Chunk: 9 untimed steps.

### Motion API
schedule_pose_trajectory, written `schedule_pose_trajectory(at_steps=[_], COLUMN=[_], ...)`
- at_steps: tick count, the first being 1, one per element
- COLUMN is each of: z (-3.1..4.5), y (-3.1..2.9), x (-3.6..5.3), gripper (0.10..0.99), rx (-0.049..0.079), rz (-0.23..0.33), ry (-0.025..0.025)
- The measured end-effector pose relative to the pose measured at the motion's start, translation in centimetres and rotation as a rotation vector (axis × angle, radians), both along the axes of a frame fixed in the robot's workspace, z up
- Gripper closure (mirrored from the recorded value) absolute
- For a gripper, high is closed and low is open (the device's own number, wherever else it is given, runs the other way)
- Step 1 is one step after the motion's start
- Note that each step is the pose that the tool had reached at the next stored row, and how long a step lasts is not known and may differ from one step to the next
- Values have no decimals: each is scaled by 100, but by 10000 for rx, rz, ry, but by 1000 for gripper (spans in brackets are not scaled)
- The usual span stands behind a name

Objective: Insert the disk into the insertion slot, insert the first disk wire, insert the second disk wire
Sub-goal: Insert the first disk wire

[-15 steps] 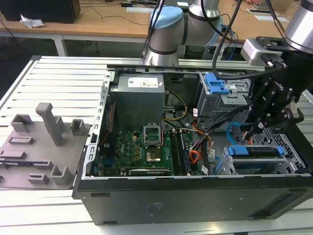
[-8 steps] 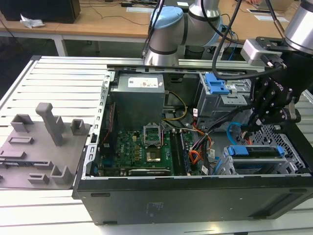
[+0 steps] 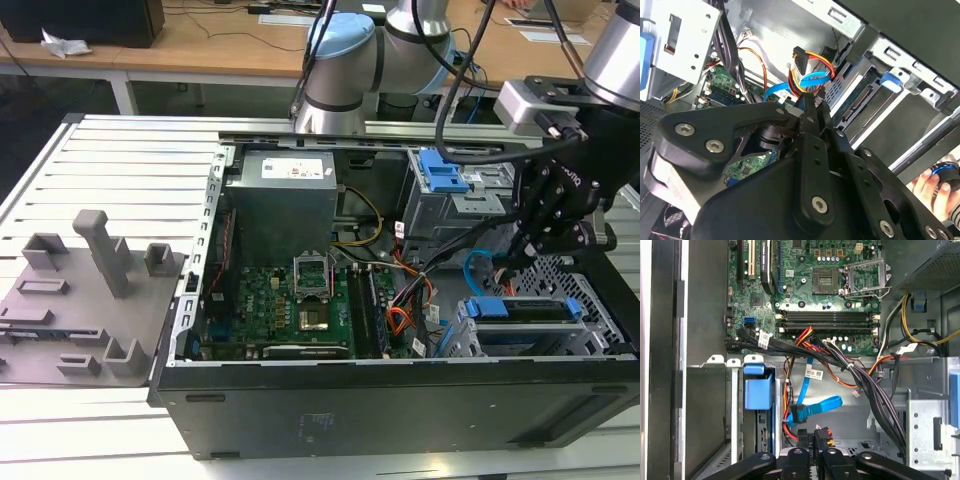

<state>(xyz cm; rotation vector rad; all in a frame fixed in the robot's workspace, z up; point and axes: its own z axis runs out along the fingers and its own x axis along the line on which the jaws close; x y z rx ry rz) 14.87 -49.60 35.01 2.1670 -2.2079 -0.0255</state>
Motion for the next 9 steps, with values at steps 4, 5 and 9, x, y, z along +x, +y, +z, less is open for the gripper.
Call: schedule_pose_trajectory(at_steps=[4, 5, 9], z=[0, 0, 0], y=[0, -6, -103], x=[31, 32, 32], gripper=[918, 918, 918], rx=[0, -1, 0], rz=[-2, -1, 0], ry=[2, 1, 2])
